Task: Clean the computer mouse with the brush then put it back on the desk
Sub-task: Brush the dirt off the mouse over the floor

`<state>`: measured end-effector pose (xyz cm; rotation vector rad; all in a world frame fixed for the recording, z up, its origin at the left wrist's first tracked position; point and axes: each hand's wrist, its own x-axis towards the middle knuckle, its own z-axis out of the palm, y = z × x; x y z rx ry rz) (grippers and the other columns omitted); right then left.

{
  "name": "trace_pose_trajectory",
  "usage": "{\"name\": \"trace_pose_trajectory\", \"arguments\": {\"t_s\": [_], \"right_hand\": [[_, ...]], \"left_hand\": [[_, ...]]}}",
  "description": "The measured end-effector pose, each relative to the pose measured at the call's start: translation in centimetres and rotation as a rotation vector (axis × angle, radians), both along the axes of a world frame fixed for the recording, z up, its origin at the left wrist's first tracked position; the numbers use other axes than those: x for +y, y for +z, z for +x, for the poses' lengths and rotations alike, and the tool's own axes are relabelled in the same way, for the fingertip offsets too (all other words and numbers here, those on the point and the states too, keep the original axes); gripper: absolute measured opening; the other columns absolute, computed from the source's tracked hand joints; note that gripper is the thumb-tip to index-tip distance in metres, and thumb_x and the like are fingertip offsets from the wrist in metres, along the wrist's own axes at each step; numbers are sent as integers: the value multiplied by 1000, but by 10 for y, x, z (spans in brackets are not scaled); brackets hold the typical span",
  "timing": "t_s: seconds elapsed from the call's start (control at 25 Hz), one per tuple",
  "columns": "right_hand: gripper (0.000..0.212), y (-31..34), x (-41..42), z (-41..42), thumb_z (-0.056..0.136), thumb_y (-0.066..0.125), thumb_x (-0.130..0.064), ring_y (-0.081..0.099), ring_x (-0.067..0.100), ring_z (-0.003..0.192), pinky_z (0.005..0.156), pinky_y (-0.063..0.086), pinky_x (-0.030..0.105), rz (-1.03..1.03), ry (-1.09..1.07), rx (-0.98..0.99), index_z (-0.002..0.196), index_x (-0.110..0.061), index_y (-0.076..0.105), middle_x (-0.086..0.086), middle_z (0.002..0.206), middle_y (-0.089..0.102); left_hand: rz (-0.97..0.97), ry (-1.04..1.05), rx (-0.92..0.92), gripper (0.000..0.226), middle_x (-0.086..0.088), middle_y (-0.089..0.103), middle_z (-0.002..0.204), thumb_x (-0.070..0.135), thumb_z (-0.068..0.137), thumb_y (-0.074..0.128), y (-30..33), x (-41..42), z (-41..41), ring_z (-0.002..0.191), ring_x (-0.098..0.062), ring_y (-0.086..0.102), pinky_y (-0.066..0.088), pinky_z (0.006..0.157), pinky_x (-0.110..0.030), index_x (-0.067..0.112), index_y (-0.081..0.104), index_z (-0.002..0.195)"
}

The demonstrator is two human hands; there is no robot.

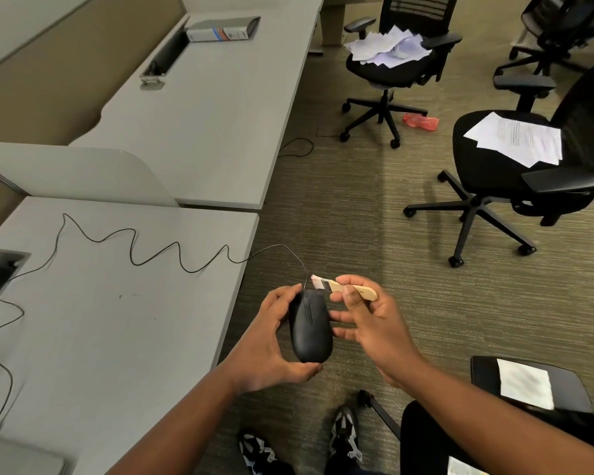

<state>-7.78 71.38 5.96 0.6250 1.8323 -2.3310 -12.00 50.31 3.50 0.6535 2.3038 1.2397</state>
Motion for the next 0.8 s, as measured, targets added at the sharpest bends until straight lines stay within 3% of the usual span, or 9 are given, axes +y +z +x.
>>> {"name": "trace_pose_trajectory", "arguments": {"t_s": [0.2, 0.36, 0.48, 0.6, 0.8], "right_hand": [[22, 0, 5, -3, 102, 56, -31, 77, 21, 94, 72, 62, 35, 17, 40, 26, 119, -25, 69, 10, 109, 76], [26, 11, 30, -15, 106, 51, -30, 66, 19, 73, 59, 51, 27, 45, -5, 73, 113, -14, 70, 9, 85, 77], [29, 20, 50, -24, 108, 48, -24, 58, 16, 62, 53, 44, 25, 59, 224, 56, 103, -8, 72, 9, 72, 71], [26, 22, 53, -31, 107, 51, -24, 59, 13, 62, 54, 46, 23, 155, 462, 57, 103, -9, 72, 8, 73, 71], [21, 23, 51, -41, 105, 56, -24, 60, 14, 65, 57, 50, 26, 257, 424, 118, 105, -8, 70, 7, 75, 71]], "left_hand": [[-35, -6, 16, 121, 23, 31, 152, 41, 64, 97, 3, -2, -3, 143, -1, 38, 40, 119, -28, 28, 26, 162], [-55, 39, 33, 131, 21, 33, 157, 45, 63, 96, 2, -5, -4, 146, -3, 36, 37, 122, -35, 40, 14, 164], [-74, 51, 41, 140, 22, 38, 155, 42, 62, 97, 2, -8, -5, 146, -6, 38, 35, 123, -44, 48, 0, 163], [-82, 52, 48, 146, 23, 40, 153, 37, 61, 99, 2, -9, -5, 145, -8, 40, 36, 123, -46, 46, -4, 163], [-83, 23, 38, 144, 22, 39, 154, 35, 62, 99, -1, -11, -4, 145, -9, 40, 37, 122, -40, 44, -1, 164]]}}
